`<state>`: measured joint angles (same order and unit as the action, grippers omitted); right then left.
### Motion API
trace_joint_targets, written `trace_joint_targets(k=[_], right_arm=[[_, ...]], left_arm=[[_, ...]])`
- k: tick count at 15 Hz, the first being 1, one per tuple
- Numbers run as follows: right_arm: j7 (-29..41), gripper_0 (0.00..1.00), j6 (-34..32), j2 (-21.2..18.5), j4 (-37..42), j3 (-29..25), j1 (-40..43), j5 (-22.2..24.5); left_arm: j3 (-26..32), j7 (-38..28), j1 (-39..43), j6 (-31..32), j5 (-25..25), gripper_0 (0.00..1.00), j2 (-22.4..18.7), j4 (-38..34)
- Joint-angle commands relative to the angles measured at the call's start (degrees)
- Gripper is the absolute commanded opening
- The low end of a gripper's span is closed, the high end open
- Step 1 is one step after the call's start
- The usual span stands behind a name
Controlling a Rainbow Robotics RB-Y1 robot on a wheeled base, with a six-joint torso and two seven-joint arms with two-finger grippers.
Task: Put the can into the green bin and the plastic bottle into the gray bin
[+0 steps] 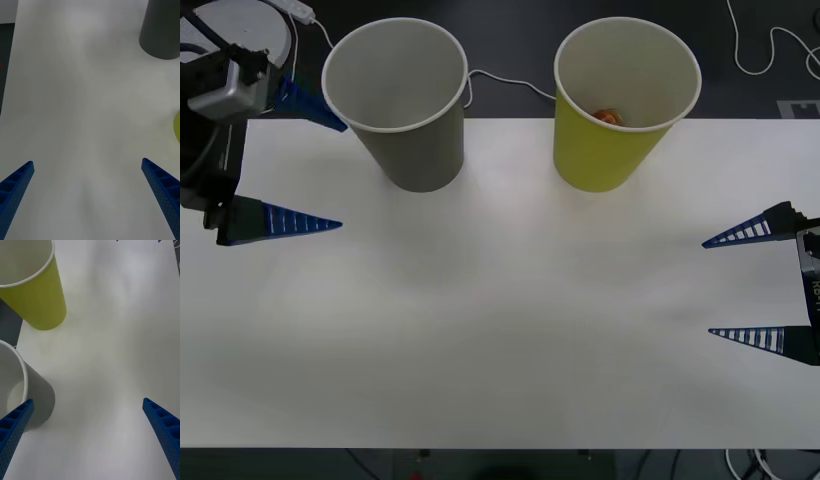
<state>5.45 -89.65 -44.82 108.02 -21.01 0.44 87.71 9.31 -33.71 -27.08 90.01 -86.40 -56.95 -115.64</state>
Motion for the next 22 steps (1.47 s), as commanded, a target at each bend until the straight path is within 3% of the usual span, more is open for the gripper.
trace_joint_targets(k=[1, 6, 15, 22], right_arm=[[0.0, 1.0, 0.0, 0.0, 0.0, 0.0, 0.0, 0.0], [0.0, 1.0, 0.0, 0.0, 0.0, 0.0, 0.0, 0.0], [0.0, 1.0, 0.0, 0.0, 0.0, 0.0, 0.0, 0.0], [0.0, 1.0, 0.0, 0.0, 0.0, 0.0, 0.0, 0.0]], left_arm=[[1.76, 6.55, 4.84, -0.01, 0.44, 1.0, -0.09, 0.07], [3.87, 15.43, 12.58, -0.01, 0.44, 1.0, -0.18, 0.07], [4.49, 18.24, 14.86, -0.01, 1.32, 1.0, -0.18, 5.61], [4.4, 18.42, 15.3, -0.01, 0.18, 1.0, -0.09, 5.61]])
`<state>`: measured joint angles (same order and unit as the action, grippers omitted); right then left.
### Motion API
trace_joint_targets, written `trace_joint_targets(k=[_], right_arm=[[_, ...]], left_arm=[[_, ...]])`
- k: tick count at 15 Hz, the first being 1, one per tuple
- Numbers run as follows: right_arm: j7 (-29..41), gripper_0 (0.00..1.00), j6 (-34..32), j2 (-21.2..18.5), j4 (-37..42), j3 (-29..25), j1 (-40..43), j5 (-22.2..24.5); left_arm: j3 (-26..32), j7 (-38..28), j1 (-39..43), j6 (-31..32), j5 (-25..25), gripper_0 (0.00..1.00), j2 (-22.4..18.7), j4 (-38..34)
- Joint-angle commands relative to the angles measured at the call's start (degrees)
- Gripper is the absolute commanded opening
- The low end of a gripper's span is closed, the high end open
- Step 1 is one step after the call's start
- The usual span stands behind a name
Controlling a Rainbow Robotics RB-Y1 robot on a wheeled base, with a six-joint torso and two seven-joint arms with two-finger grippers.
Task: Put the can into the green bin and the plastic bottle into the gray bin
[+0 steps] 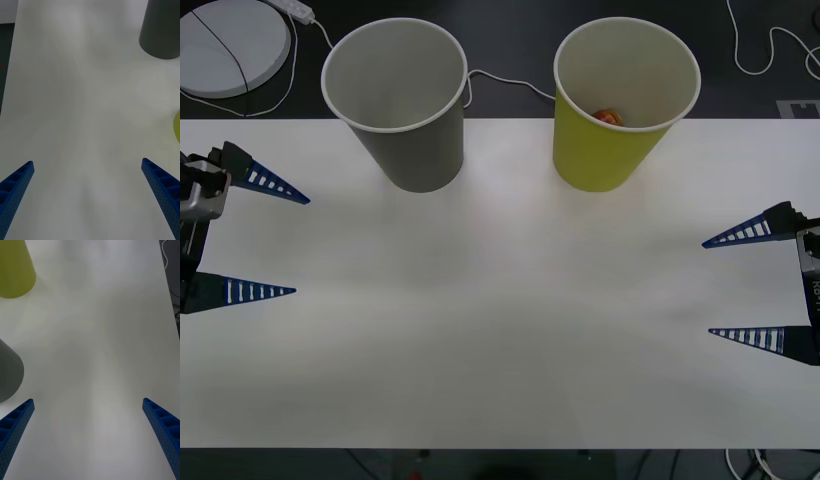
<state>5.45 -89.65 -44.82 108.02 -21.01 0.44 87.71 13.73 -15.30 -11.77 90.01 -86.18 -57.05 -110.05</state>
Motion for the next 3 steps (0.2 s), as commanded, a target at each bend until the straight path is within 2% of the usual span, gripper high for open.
trace_joint_targets(k=[1, 3], right_arm=[[0.0, 1.0, 0.0, 0.0, 0.0, 0.0, 0.0, 0.0], [0.0, 1.0, 0.0, 0.0, 0.0, 0.0, 0.0, 0.0]], left_arm=[[-0.02, 0.0, 0.0, -0.01, -0.04, 1.0, 0.01, 0.01], [-0.02, 0.0, 0.0, -0.01, -0.04, 1.0, 0.01, 0.01]])
